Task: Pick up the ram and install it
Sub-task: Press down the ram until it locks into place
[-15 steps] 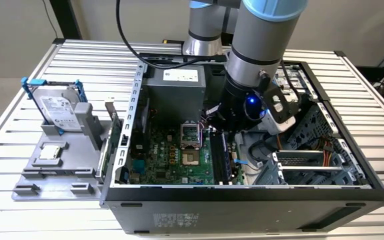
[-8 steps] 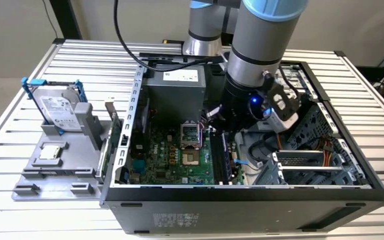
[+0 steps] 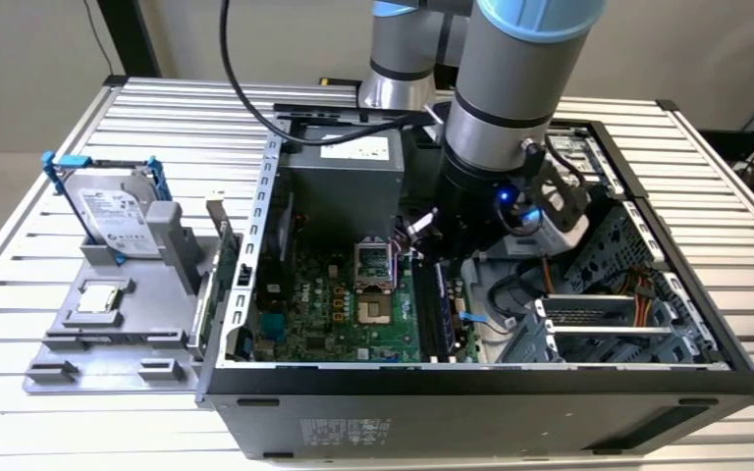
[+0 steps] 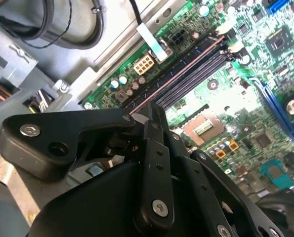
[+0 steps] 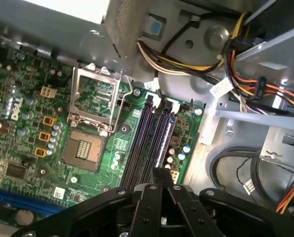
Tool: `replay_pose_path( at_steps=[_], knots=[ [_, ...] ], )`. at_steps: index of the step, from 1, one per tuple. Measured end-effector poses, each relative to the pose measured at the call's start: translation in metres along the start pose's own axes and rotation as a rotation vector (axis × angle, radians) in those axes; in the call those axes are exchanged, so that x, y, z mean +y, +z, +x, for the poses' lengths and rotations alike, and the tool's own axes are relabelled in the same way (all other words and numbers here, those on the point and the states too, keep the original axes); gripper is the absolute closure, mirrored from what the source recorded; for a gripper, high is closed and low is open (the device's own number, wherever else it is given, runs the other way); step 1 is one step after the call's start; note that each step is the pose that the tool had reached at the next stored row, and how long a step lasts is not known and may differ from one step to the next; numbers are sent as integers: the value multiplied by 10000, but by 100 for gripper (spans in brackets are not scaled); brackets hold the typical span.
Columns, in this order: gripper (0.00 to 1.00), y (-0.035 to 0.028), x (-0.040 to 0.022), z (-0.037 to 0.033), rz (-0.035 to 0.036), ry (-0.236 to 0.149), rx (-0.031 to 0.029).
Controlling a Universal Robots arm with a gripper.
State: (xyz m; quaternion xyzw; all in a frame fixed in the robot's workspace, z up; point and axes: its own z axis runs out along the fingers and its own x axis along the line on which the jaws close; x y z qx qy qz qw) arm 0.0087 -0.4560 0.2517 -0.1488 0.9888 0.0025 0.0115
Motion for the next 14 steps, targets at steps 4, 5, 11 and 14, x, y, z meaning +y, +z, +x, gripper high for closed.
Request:
replay_pose_path(
  at_steps=[4, 5, 11, 14],
  knots=[
    [100, 0, 0, 0, -17, -693, 1],
    [100, 0, 0, 0, -22, -905, 1],
    [100, 0, 0, 0, -47, -1996, 3],
    [100, 0, 0, 0, -69, -2502, -1]
  ],
)
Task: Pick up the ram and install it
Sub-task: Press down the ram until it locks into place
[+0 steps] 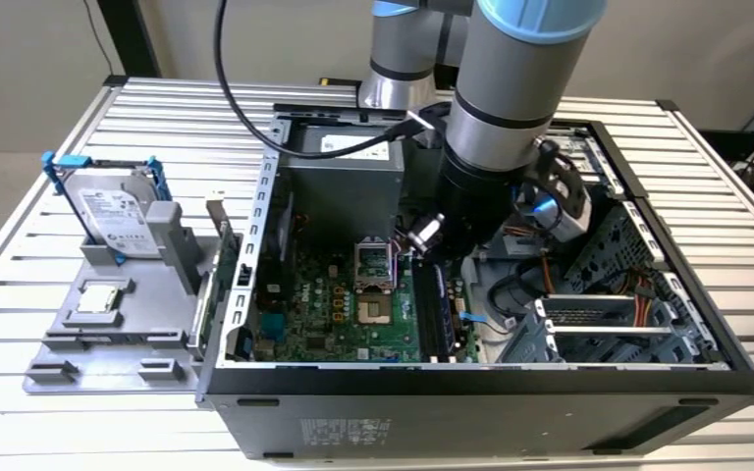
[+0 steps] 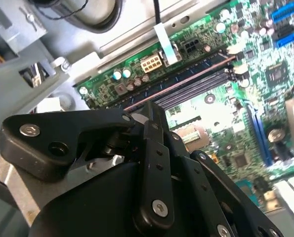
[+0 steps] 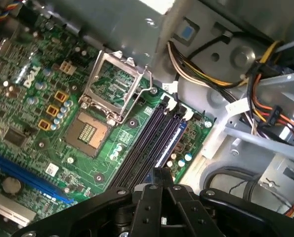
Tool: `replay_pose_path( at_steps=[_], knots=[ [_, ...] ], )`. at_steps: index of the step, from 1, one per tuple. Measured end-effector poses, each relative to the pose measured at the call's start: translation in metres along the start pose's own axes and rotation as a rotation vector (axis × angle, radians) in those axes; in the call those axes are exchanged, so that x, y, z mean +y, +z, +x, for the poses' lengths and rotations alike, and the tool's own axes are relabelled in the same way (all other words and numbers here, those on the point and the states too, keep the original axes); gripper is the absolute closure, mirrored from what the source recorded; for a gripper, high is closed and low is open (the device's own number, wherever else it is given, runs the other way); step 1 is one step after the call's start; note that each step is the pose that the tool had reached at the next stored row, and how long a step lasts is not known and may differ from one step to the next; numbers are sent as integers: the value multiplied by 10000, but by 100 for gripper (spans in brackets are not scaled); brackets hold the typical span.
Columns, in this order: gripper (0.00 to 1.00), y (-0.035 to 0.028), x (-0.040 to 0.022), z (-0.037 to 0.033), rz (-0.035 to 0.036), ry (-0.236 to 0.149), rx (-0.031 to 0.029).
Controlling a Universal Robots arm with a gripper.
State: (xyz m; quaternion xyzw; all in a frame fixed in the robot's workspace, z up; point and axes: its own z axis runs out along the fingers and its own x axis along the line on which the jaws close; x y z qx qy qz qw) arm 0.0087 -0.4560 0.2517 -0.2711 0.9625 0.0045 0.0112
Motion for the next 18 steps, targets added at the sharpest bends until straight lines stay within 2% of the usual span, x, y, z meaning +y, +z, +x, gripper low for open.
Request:
replay_pose_path(
  at_steps=[6, 18],
  knots=[
    [100, 0, 0, 0, -51, -1002, -23],
    [100, 0, 0, 0, -86, -3176, -47]
  ],
)
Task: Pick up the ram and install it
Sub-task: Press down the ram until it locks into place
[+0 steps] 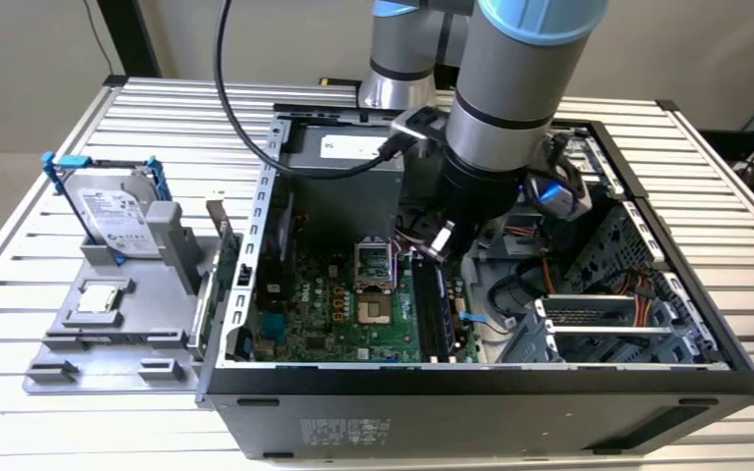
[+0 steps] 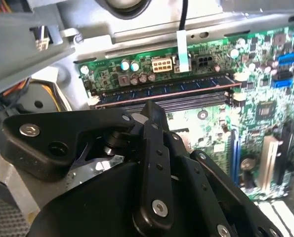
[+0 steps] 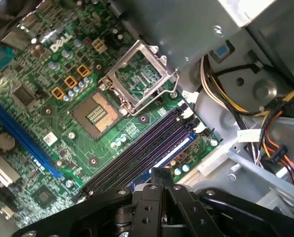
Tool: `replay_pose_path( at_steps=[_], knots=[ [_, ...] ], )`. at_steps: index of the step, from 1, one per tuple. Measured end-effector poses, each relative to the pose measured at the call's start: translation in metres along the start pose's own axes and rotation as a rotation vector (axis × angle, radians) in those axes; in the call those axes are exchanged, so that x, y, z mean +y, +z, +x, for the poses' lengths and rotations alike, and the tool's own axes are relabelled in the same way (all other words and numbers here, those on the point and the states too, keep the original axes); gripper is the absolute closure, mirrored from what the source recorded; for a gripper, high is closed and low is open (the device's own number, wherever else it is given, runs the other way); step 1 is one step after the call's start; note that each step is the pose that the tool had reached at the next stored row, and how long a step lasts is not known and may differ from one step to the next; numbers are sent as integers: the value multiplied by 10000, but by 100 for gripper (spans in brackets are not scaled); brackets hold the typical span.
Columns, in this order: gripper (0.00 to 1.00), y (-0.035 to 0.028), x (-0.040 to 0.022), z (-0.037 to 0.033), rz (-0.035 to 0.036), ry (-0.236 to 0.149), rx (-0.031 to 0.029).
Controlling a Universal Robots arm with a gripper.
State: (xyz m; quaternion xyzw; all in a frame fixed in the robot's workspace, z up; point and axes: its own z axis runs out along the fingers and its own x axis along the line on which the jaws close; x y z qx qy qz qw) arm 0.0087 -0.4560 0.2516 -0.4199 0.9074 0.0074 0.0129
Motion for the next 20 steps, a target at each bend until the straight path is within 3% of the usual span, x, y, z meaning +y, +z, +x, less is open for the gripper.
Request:
replay_pose_path(
  at_steps=[10, 20],
  knots=[
    [100, 0, 0, 0, -44, -1810, 0],
    [100, 0, 0, 0, -36, -3637, -32]
  ],
)
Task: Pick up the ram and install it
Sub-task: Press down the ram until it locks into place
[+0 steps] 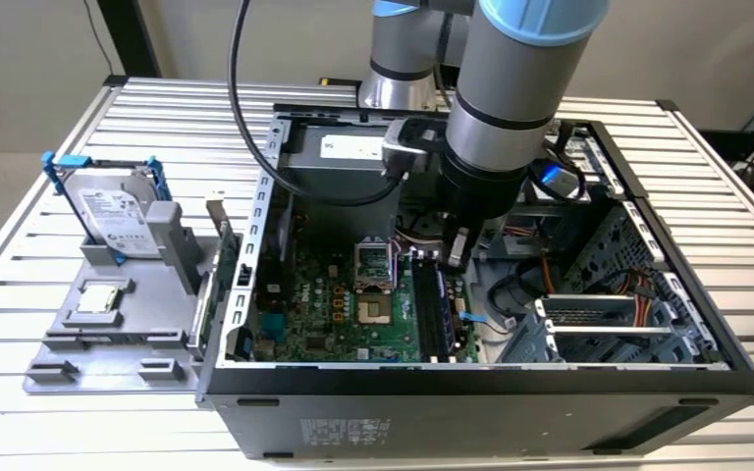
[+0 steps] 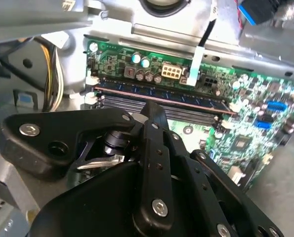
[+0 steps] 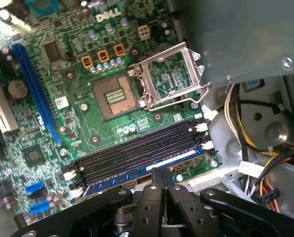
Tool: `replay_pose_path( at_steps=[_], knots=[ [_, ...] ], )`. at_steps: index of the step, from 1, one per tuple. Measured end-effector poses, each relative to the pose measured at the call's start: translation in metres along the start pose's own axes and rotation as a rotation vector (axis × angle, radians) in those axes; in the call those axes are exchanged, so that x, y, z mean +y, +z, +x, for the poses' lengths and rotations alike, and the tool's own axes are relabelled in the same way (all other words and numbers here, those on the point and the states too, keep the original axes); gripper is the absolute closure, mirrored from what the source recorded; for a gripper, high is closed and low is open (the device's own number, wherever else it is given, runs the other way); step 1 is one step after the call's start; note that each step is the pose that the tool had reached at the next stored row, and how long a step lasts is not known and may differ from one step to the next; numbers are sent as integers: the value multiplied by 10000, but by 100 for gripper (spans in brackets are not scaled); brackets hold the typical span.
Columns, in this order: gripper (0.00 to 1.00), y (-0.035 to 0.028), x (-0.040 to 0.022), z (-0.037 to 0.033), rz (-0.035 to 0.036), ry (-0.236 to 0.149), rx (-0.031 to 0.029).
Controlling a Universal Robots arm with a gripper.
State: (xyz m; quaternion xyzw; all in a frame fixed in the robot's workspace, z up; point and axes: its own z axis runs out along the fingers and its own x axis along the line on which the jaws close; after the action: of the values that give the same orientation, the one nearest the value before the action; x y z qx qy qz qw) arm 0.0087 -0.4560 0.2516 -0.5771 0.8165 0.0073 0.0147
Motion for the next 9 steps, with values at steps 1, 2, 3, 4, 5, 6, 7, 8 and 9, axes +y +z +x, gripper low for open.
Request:
replay_pose_path(
  at_steps=[1, 2, 3, 4, 5, 6, 7, 8, 9],
  knots=[
    [100, 0, 0, 0, 3, -174, -2],
    [100, 0, 0, 0, 6, -365, -6],
    [100, 0, 0, 0, 9, -563, -9],
    [100, 0, 0, 0, 11, -725, -12],
    [100, 0, 0, 0, 12, -923, -15],
    [100, 0, 0, 0, 13, -1096, -18],
    [100, 0, 0, 0, 13, -1265, -21],
    [100, 0, 0, 0, 16, -1451, -24],
    [100, 0, 0, 0, 15, -1635, -29]
  ],
)
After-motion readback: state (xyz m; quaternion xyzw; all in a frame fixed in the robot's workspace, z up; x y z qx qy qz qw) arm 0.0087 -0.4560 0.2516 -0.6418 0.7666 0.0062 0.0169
